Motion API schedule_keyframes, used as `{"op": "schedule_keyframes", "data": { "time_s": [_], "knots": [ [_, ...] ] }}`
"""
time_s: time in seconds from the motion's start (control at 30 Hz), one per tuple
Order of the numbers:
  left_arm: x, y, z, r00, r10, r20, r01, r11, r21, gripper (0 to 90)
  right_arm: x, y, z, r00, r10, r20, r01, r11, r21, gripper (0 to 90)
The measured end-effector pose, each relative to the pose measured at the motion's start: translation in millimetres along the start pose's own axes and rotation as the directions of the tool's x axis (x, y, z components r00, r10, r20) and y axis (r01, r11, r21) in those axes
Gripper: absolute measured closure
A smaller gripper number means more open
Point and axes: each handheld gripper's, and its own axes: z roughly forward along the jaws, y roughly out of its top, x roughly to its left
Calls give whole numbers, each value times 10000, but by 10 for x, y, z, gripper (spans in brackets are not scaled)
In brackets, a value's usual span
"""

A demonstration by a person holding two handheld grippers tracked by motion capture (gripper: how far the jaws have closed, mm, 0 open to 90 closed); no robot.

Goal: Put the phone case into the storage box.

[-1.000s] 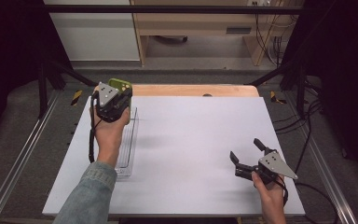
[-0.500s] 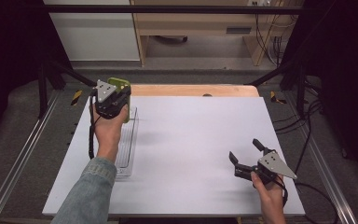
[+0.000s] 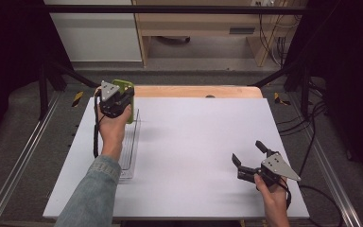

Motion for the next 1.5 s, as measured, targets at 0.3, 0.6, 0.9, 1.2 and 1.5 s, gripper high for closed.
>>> {"op": "schedule_keyframes", "data": {
  "time_s": [0.3, 0.6, 0.9, 1.2, 1.5],
  "knots": [
    [38, -40, 58, 9999, -37, -124, 38, 10000, 58, 877, 2, 2, 0, 10000, 34, -47, -35, 10000, -53, 35],
    [68, -62, 87, 9999, -69, -147, 72, 9998, 196, 876, -8, 12, -17, 10000, -12, 31, 13, 10000, -73, 34],
    [129, -99, 136, 9990, -413, -140, 416, 9988, 270, 876, -27, 17, -22, 9998, -216, 27, 216, 9997, 67, 35],
    [135, -109, 149, 9994, -170, -289, 174, 9997, 152, 876, -1, 23, -14, 9979, -638, -107, 639, 9979, 115, 38],
    [132, -133, 180, 9992, 49, -402, -41, 9998, 203, 876, -2, 20, -10, 9983, -584, -65, 585, 9981, 178, 39]
  ]
}}
